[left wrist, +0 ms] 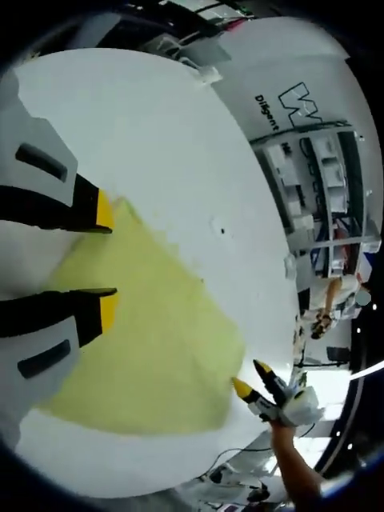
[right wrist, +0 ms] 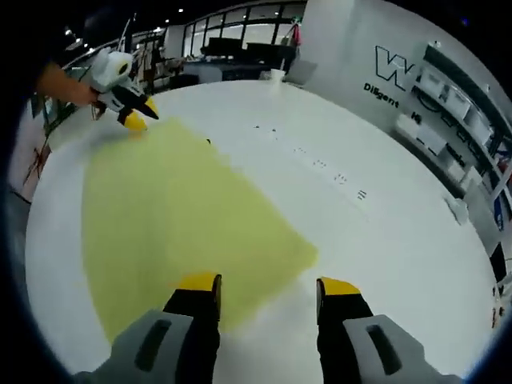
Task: Fold the garment on the visible template until the final outline fits inside the template.
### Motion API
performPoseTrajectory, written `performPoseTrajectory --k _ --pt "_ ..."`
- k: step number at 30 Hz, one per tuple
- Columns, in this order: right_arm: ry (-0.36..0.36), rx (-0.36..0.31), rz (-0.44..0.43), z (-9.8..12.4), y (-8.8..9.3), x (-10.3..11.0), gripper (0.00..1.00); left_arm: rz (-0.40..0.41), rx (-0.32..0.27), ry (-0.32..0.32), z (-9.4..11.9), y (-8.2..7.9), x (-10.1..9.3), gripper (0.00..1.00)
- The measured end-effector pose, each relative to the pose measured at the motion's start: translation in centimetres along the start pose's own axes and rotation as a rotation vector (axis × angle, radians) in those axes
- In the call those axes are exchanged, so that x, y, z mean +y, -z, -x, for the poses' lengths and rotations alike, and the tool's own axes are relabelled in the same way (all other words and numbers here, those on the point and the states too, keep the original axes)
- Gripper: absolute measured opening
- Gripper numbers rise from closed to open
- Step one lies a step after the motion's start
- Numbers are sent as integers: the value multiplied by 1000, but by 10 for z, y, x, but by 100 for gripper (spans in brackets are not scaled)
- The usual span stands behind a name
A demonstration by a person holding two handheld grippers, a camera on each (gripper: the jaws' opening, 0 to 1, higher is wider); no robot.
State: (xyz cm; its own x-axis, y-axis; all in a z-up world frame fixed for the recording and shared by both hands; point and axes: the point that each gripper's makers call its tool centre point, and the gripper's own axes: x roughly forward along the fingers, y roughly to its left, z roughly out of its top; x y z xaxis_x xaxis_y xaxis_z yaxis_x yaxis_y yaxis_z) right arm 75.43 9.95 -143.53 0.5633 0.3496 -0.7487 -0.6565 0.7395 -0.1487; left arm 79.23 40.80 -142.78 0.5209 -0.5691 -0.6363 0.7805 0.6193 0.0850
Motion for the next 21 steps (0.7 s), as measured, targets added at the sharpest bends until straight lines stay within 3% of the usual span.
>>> performPoseTrajectory --k 7,8,11,15,19,21 --pt "-85 -43 10 5 -5 25 49 -46 -1 67 10 7 -26 50" --pt "-119 -77 16 7 -10 37 50 -44 -5 72 13 7 -29 52" --pt "-127 -78 35 10 -10 47 53 -38 2 69 16 13 -34 57" --pt "-142 -96 36 10 -10 68 52 -45 -18 59 20 14 -42 57" --pt "-149 -79 28 2 0 74 49 -80 -9 77 21 19 -53 53" --pt "-140 -88 9 6 -1 75 49 -51 -26 57 21 19 -50 54"
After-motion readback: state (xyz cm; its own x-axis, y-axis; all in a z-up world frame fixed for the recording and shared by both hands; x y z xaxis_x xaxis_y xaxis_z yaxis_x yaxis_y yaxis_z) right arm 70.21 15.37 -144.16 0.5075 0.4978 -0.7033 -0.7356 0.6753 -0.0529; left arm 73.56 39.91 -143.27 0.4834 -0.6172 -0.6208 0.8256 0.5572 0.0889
